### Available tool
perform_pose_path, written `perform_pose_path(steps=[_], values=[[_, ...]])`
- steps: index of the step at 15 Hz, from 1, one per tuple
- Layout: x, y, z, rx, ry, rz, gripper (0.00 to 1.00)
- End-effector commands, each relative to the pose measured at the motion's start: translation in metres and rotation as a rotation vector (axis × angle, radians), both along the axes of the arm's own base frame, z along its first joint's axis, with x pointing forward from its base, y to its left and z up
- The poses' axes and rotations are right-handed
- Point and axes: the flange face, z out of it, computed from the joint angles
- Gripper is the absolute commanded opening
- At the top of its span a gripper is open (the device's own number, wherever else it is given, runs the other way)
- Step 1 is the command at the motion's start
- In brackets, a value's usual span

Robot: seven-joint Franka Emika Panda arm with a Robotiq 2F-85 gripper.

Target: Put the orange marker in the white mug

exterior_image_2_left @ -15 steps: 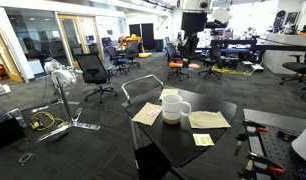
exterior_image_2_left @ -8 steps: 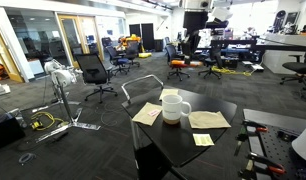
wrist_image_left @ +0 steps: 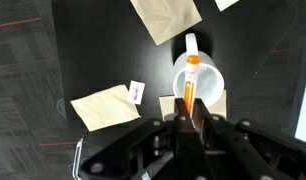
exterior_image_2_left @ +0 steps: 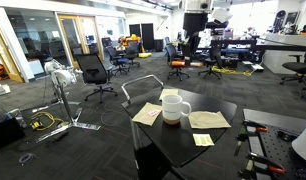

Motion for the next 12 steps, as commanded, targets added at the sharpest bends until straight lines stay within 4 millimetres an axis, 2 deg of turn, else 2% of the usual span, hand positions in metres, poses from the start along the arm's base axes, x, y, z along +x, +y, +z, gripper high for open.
perform_pose_path(steps=[1,7,12], values=[[-0.001,-0.005,-0.001,-0.013,0.01,0.039,0.03],[-0.002,-0.021,0.003,-0.022,0.038,0.169,0.03],[-0.002,-0.028,0.005,-0.04,0.076,0.372,0.03]])
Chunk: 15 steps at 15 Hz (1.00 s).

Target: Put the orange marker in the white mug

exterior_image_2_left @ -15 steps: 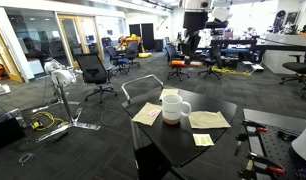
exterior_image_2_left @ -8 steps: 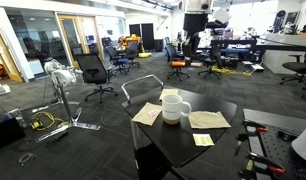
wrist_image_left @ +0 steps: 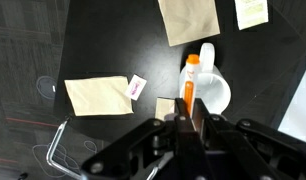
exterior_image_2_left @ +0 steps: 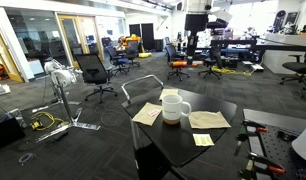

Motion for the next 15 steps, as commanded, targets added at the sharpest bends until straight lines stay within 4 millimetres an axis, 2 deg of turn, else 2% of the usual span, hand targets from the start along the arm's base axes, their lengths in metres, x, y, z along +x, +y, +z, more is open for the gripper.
perform_pose_path(steps=[1,9,15], values=[[-0.004,-0.003,0.009,-0.024,0.041,0.145,0.03],[-0.004,0.007,0.023,-0.15,0.129,0.434,0.03],[0.0,0.036,0.023,-0.276,0.184,0.655,0.03]])
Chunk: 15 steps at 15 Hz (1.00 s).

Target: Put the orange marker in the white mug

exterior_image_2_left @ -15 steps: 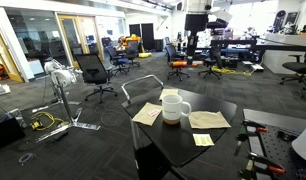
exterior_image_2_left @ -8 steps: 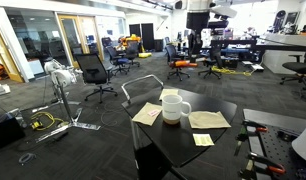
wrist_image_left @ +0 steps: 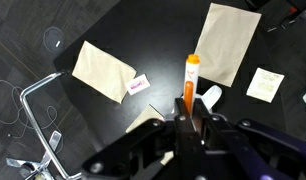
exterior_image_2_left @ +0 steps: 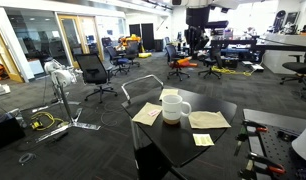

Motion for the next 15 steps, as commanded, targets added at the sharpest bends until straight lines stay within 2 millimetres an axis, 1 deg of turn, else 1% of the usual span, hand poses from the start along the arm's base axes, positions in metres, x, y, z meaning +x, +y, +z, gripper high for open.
perform_pose_path(steps=[1,8,15], values=[[0.005,0.018,0.002,-0.08,0.039,0.13,0.03],[0.007,0.044,-0.012,-0.21,0.093,0.334,0.03],[0.008,0.068,-0.033,-0.322,0.153,0.501,0.03]])
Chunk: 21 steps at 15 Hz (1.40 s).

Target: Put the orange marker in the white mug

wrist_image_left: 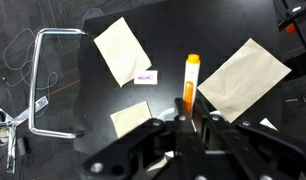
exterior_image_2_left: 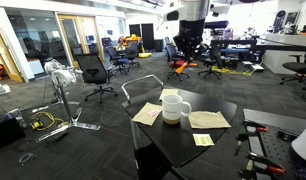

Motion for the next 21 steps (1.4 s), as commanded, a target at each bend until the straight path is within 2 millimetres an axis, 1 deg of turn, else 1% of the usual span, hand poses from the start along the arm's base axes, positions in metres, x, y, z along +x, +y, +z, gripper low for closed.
perform_pose_path(steps=[1,5,10,15,21], values=[[0.004,0.012,-0.008,-0.086,0.044,0.081,0.03],[0.009,0.022,-0.026,-0.177,0.073,0.163,0.03],[0.014,0.029,-0.051,-0.272,0.119,0.242,0.03],[0.019,0.034,-0.076,-0.337,0.156,0.275,0.03],[0.023,0.042,-0.099,-0.413,0.204,0.307,0.03]])
